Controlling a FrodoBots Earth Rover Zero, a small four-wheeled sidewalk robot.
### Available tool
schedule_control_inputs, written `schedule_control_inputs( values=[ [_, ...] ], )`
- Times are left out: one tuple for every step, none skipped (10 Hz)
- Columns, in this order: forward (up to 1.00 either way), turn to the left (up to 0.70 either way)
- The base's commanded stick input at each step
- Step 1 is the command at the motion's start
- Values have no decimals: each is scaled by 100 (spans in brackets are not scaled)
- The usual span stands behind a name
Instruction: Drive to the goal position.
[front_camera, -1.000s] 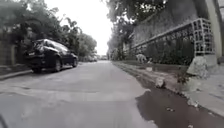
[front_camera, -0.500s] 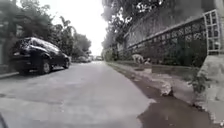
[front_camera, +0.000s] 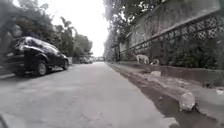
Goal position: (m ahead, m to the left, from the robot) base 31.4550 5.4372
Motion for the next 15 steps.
schedule_control_inputs(
  values=[
    [100,0],
    [100,0],
    [100,0],
    [100,0],
    [100,0],
    [100,0],
    [100,0],
    [100,0],
    [100,0],
    [100,0],
    [100,0],
    [100,0],
    [100,0],
    [100,0],
    [100,0]
  ],
)
